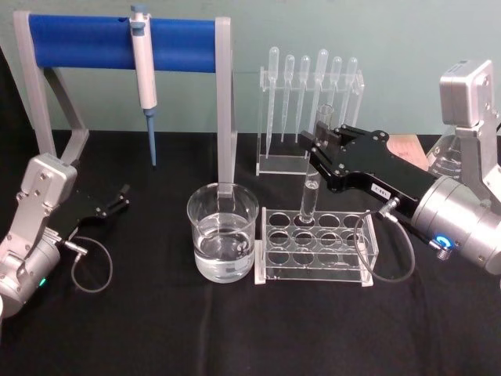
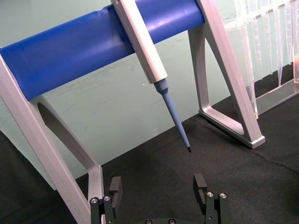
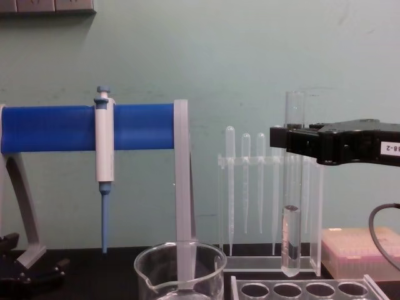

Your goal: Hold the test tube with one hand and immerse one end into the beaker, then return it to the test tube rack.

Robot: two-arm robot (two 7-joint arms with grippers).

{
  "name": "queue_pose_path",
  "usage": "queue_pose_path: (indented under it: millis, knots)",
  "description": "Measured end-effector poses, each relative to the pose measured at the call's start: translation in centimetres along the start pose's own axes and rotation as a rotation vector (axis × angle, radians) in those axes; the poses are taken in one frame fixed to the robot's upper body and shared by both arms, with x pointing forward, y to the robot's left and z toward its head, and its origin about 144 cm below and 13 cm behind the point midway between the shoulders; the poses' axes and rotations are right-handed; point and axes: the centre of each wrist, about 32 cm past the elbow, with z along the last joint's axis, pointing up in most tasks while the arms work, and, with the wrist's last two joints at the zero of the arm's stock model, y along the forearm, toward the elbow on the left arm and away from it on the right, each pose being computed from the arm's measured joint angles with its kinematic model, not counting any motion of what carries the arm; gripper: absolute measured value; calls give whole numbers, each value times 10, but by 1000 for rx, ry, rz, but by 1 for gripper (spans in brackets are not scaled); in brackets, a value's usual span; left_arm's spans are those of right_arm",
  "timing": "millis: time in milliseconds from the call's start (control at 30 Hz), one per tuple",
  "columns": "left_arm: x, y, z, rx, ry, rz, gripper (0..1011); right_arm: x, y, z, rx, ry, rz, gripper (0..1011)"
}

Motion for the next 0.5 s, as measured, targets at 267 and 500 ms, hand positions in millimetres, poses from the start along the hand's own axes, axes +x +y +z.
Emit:
queue_pose_path:
  millis: [267,500]
  knots:
    - [0,0,0,0,0,0,1000,0,0,0,0,0,0,234]
    - [0,0,0,0,0,0,1000,-3,9,11,19,-13,17,234]
